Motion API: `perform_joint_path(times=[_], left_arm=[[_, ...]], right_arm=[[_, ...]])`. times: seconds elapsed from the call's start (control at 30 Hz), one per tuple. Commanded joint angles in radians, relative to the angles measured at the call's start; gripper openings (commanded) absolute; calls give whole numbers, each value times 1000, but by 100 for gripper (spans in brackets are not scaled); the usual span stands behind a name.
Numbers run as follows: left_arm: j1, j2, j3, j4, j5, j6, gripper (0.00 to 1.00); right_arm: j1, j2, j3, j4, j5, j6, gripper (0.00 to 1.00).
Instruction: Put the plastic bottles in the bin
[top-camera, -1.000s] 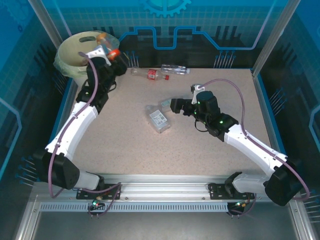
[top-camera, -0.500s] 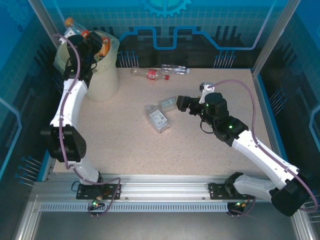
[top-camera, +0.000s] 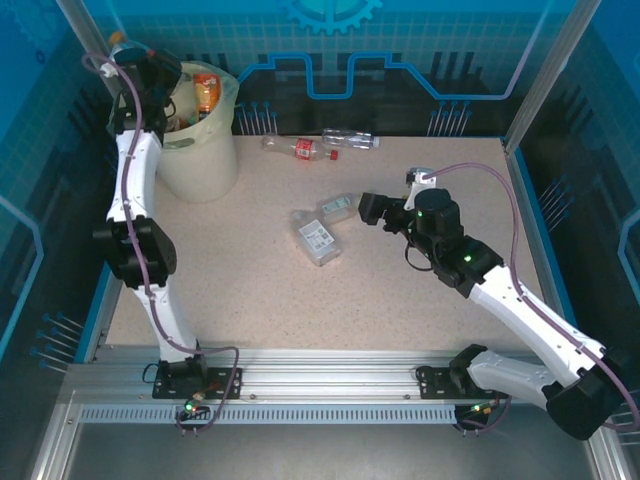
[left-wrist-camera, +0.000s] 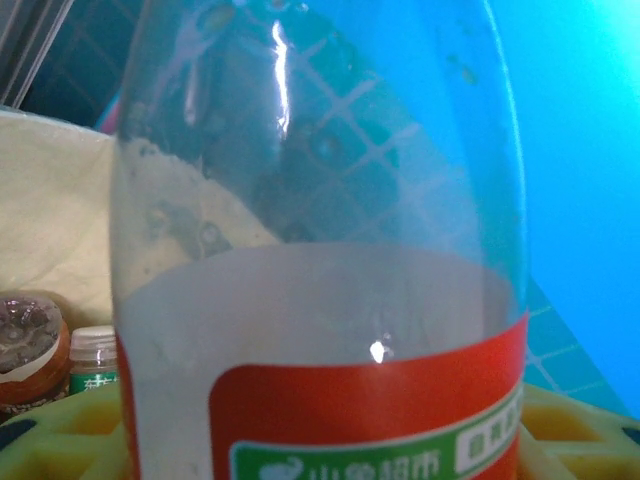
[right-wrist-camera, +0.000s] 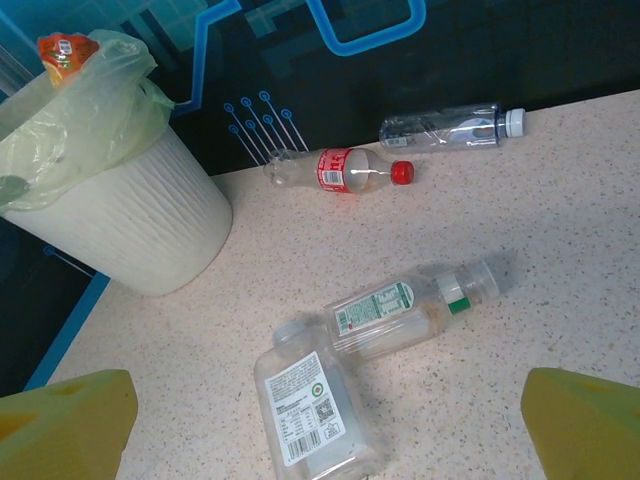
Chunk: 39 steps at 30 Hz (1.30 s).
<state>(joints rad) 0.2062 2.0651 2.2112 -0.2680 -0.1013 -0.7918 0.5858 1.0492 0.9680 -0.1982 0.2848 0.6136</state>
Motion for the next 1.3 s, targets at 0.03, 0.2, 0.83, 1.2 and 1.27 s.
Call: perform_joint_path(times=[0.03, 0.2, 0.83, 1.2, 1.27], left_arm=[[48, 62, 72, -60, 73, -90, 53], [70, 140, 126, -57, 154, -118, 57], [71, 232, 267, -3, 314, -89, 86], [33, 73, 134, -51, 195, 14, 95], [17, 33, 90, -55, 135, 22, 98]], right_arm=[[-14, -41, -25, -35, 35, 24, 100], [-14, -69, -52, -34, 57, 39, 100], [-20, -86, -60, -47, 72, 51, 100], [-23, -73, -77, -23, 62, 54, 100], [-23, -69, -78, -23, 61, 54, 100]])
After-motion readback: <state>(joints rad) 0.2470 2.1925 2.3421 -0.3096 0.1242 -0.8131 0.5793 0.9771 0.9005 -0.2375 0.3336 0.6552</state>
